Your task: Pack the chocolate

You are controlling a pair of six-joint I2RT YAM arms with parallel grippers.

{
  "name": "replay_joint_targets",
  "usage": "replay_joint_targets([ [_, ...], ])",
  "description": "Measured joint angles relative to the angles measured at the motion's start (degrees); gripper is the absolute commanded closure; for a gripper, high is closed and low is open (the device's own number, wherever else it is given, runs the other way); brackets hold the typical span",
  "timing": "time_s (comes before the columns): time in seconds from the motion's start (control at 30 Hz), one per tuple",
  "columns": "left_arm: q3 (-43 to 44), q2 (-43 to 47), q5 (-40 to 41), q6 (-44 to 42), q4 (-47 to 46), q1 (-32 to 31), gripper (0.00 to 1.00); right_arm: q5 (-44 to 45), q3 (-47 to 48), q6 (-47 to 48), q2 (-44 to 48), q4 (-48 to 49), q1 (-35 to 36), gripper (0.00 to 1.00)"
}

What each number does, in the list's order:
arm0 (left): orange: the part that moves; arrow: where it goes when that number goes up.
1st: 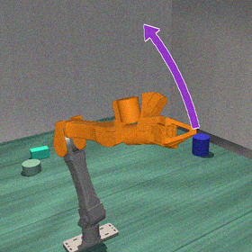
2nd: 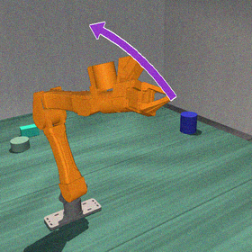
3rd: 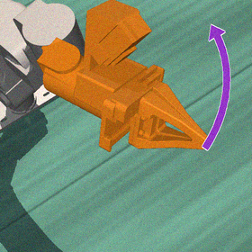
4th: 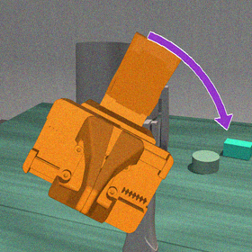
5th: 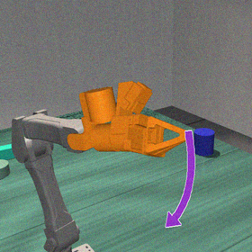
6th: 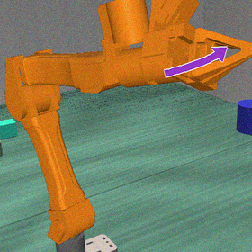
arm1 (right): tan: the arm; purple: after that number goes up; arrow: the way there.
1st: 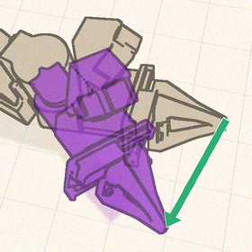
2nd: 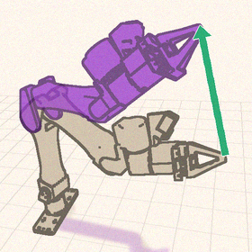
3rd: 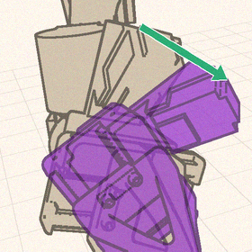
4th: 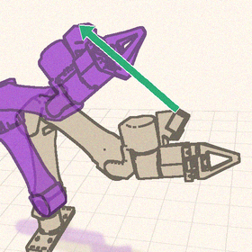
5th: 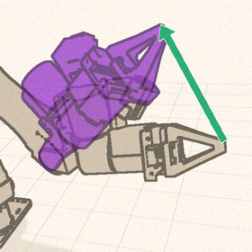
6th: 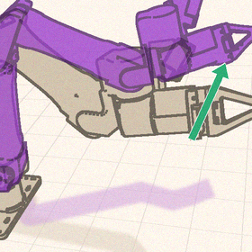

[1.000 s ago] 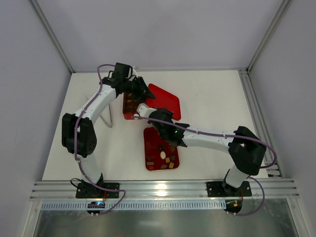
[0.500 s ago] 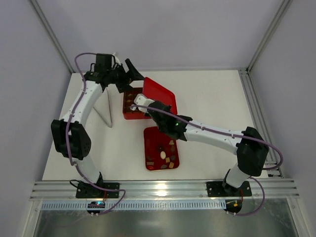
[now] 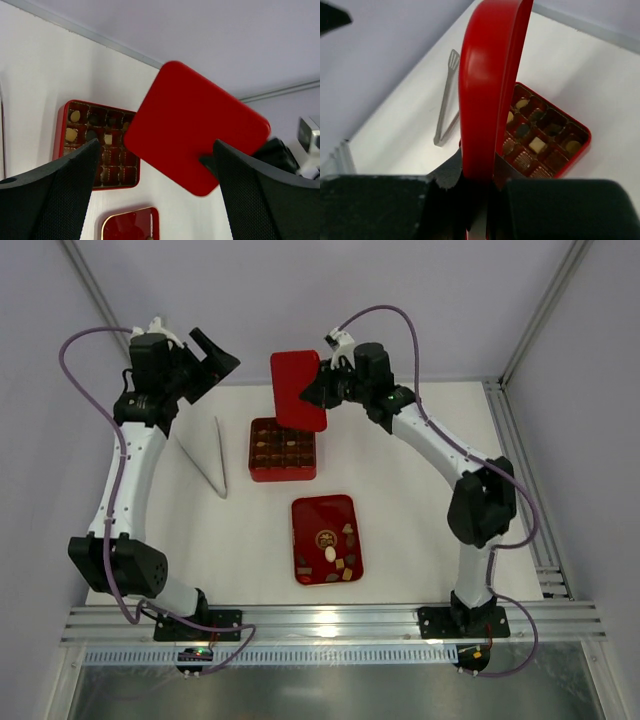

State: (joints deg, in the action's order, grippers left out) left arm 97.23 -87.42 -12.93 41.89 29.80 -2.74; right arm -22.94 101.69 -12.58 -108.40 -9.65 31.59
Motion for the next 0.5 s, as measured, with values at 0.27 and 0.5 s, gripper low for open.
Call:
replay_joint_targets([
  [0.27,-6.7,-3.5,0.3,-3.6,-0.3,0.0,0.11,-22.4,3.2,-34.1,-24.2,19.0,-6.8,0.96],
  [0.5,-9.2,-9.0,0.2,-5.6,-0.3,0.0,0.11,-29.3,3.2,-58.9,-32.8,40.1,-6.1,0.96],
])
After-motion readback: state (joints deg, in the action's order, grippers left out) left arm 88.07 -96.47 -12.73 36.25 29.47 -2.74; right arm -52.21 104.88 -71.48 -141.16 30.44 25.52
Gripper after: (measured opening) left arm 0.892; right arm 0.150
